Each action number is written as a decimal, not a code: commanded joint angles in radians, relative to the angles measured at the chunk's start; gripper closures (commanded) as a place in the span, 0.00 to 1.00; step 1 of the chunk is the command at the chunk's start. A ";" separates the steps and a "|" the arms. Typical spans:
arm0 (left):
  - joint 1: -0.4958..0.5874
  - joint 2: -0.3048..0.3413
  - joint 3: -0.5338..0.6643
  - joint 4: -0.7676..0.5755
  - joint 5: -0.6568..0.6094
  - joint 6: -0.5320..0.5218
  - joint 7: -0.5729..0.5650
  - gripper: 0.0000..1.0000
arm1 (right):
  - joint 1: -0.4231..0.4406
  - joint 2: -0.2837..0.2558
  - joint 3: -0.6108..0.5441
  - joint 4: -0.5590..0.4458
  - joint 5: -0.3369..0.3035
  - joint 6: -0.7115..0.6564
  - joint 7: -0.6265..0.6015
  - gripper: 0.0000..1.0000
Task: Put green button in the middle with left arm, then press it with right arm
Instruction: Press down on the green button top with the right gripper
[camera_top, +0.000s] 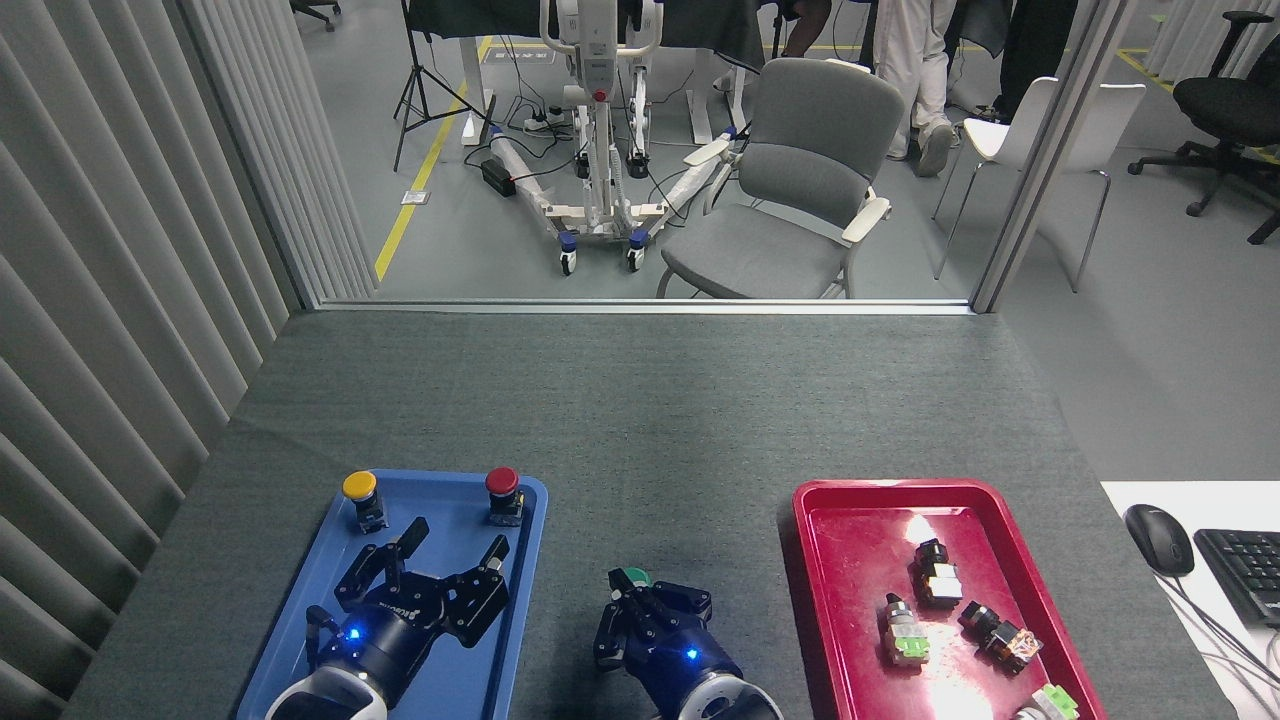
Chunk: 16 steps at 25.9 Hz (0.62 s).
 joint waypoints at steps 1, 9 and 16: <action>0.001 -0.002 -0.001 -0.009 0.000 -0.008 -0.002 0.00 | 0.001 0.001 0.000 0.000 -0.002 0.024 0.023 1.00; -0.002 0.002 0.001 0.009 -0.003 -0.056 0.007 0.00 | 0.006 -0.004 -0.009 -0.012 -0.009 -0.050 -0.106 1.00; -0.002 -0.002 0.002 0.006 -0.009 -0.045 0.009 0.00 | 0.013 -0.013 -0.065 -0.012 -0.012 -0.033 -0.345 0.74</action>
